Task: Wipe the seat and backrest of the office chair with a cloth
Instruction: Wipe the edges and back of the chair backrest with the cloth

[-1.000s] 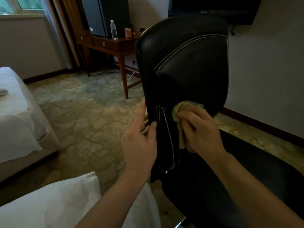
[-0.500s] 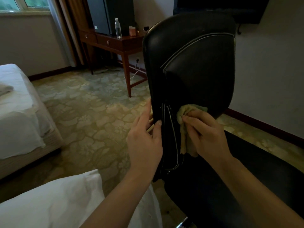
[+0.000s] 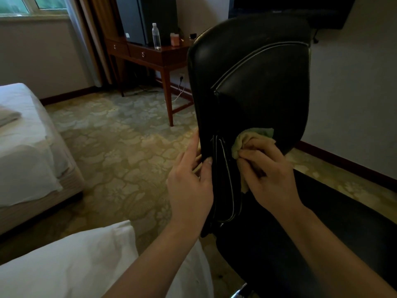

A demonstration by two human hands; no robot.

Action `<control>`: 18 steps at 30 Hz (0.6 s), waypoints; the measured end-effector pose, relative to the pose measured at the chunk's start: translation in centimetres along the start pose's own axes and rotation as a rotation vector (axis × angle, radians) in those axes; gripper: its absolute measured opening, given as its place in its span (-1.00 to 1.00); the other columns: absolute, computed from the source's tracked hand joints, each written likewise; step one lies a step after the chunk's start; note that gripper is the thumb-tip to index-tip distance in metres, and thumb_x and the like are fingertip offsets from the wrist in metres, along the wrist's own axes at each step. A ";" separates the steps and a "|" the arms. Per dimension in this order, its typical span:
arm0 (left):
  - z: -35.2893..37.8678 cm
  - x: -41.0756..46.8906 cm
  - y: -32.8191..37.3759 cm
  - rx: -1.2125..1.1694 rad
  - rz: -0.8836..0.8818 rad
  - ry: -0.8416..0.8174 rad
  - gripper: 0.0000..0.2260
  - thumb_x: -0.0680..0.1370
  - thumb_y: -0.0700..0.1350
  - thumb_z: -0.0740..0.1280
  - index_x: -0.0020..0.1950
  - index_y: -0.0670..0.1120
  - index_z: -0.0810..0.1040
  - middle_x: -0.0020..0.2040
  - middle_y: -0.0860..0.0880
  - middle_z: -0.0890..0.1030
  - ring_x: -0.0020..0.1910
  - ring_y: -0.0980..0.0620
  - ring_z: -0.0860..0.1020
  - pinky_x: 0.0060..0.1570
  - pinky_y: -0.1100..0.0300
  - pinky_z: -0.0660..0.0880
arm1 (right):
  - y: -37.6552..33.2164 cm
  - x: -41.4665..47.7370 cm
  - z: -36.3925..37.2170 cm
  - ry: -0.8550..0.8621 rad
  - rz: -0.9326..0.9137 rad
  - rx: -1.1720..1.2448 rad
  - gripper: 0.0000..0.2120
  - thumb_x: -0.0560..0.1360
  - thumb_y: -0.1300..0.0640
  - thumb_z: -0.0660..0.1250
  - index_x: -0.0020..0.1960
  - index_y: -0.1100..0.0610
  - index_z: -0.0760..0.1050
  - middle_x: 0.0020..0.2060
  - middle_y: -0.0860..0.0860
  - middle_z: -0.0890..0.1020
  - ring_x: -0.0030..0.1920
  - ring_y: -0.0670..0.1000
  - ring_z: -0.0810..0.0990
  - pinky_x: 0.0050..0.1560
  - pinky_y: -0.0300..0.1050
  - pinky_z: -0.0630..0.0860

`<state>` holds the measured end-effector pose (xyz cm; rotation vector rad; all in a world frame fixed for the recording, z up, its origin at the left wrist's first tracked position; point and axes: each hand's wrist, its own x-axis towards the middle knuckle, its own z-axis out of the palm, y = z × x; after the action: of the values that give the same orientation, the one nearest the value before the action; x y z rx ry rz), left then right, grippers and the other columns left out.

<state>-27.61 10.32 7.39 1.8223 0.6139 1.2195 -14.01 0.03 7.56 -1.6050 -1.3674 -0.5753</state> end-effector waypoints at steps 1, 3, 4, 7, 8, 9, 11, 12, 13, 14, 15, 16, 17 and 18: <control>0.0 0.0 0.0 -0.006 -0.004 -0.006 -0.44 0.64 -0.21 0.34 0.55 0.24 0.30 0.23 0.08 0.62 0.18 0.17 0.64 0.13 0.11 0.63 | 0.1 -0.3 0.0 0.000 -0.008 -0.013 -0.86 0.53 0.29 0.38 0.06 0.27 0.64 0.08 0.13 0.57 0.10 0.07 0.58 0.06 0.02 0.57; -0.1 0.0 0.1 -0.017 -0.004 -0.016 -0.44 0.64 -0.21 0.34 0.55 0.23 0.30 0.24 0.10 0.62 0.18 0.18 0.63 0.15 0.09 0.63 | 0.2 -0.4 -0.2 -0.001 -0.009 -0.027 -0.84 0.55 0.27 0.35 0.09 0.27 0.63 0.07 0.13 0.58 0.09 0.05 0.58 0.08 -0.02 0.56; -0.1 0.0 0.1 -0.014 -0.003 -0.015 -0.43 0.64 -0.22 0.34 0.55 0.24 0.30 0.25 0.10 0.61 0.18 0.19 0.63 0.15 0.10 0.63 | 0.1 -0.1 -0.4 -0.001 0.001 -0.025 -0.83 0.56 0.26 0.33 0.10 0.26 0.63 0.07 0.12 0.59 0.09 0.03 0.58 0.09 -0.04 0.56; -0.1 0.0 0.2 -0.006 0.001 -0.011 -0.42 0.64 -0.23 0.34 0.53 0.26 0.28 0.25 0.11 0.60 0.18 0.20 0.63 0.16 0.10 0.63 | -0.7 2.2 -0.7 0.026 0.036 -0.035 -0.82 0.56 0.27 0.33 0.13 0.23 0.63 0.08 0.11 0.60 0.09 0.00 0.59 0.11 -0.11 0.57; -0.1 -0.1 0.2 -0.014 0.000 -0.012 -0.42 0.64 -0.24 0.33 0.53 0.27 0.28 0.25 0.10 0.61 0.18 0.19 0.63 0.15 0.09 0.63 | -1.1 3.1 -0.7 0.037 0.045 -0.056 -0.81 0.56 0.28 0.34 0.14 0.23 0.62 0.09 0.11 0.60 0.09 -0.01 0.59 0.13 -0.16 0.56; -0.1 -0.1 0.2 -0.017 0.000 -0.014 -0.42 0.65 -0.24 0.33 0.52 0.28 0.28 0.24 0.10 0.60 0.18 0.19 0.63 0.15 0.09 0.63 | -1.5 3.9 -0.6 0.046 0.055 -0.076 -0.81 0.55 0.28 0.34 0.15 0.22 0.62 0.10 0.10 0.60 0.10 -0.02 0.59 0.14 -0.21 0.54; -0.1 0.0 0.1 -0.008 0.000 -0.017 -0.42 0.65 -0.24 0.32 0.53 0.28 0.27 0.23 0.09 0.60 0.18 0.18 0.63 0.14 0.10 0.63 | -1.9 4.3 -0.4 0.049 0.061 -0.088 -0.78 0.56 0.26 0.33 0.18 0.20 0.61 0.13 0.09 0.59 0.13 -0.03 0.57 0.18 -0.22 0.52; -0.1 0.0 0.1 -0.010 0.000 -0.018 -0.42 0.65 -0.24 0.32 0.53 0.28 0.27 0.23 0.09 0.60 0.18 0.18 0.63 0.13 0.09 0.64 | -1.9 4.0 -0.2 0.039 0.051 -0.077 -0.76 0.56 0.25 0.33 0.20 0.20 0.60 0.15 0.10 0.58 0.15 -0.01 0.57 0.19 -0.19 0.53; -0.1 0.0 0.1 -0.013 0.002 -0.016 -0.42 0.65 -0.23 0.32 0.53 0.28 0.28 0.22 0.08 0.61 0.18 0.17 0.63 0.13 0.09 0.64 | -1.7 3.3 -0.2 0.022 0.038 -0.051 -0.74 0.56 0.23 0.31 0.23 0.21 0.59 0.16 0.10 0.56 0.17 0.02 0.56 0.19 -0.14 0.53; -0.1 0.0 0.1 -0.015 0.002 -0.012 -0.42 0.65 -0.23 0.32 0.53 0.28 0.28 0.22 0.08 0.61 0.17 0.17 0.64 0.12 0.08 0.64 | -1.4 2.5 -0.1 0.003 0.031 -0.016 -0.73 0.57 0.22 0.29 0.25 0.21 0.58 0.17 0.09 0.54 0.17 0.04 0.56 0.18 -0.09 0.54; -0.1 0.0 0.1 -0.013 0.005 -0.006 -0.42 0.64 -0.22 0.33 0.53 0.28 0.28 0.22 0.08 0.61 0.17 0.17 0.64 0.12 0.08 0.64 | -1.0 1.7 -0.1 -0.012 0.035 0.014 -0.72 0.58 0.20 0.27 0.26 0.21 0.57 0.18 0.08 0.53 0.17 0.04 0.56 0.16 -0.07 0.55; 0.0 -0.1 0.1 -0.006 0.006 0.001 -0.42 0.64 -0.21 0.34 0.53 0.28 0.28 0.21 0.08 0.61 0.16 0.18 0.64 0.12 0.08 0.64 | -0.7 0.8 -0.1 -0.021 0.051 0.025 -0.71 0.59 0.19 0.25 0.26 0.22 0.57 0.17 0.07 0.52 0.16 0.02 0.56 0.15 -0.06 0.56; 0.0 -0.1 0.0 0.000 0.006 0.006 -0.42 0.64 -0.21 0.35 0.52 0.29 0.28 0.20 0.08 0.61 0.15 0.18 0.64 0.11 0.09 0.65 | -0.5 0.0 0.0 -0.023 0.073 0.024 -0.71 0.59 0.18 0.25 0.26 0.23 0.57 0.16 0.06 0.52 0.15 -0.01 0.56 0.14 -0.09 0.56; 0.1 0.0 -0.1 0.003 0.002 0.009 -0.42 0.64 -0.21 0.35 0.52 0.28 0.28 0.19 0.07 0.61 0.15 0.18 0.64 0.11 0.09 0.65 | -0.4 -0.6 0.1 -0.021 0.093 0.019 -0.71 0.59 0.18 0.25 0.24 0.25 0.58 0.15 0.05 0.52 0.15 -0.06 0.56 0.15 -0.13 0.55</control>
<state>-27.56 10.30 7.31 1.8218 0.6194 1.2296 -14.54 -0.21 7.16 -1.6536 -1.3019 -0.4897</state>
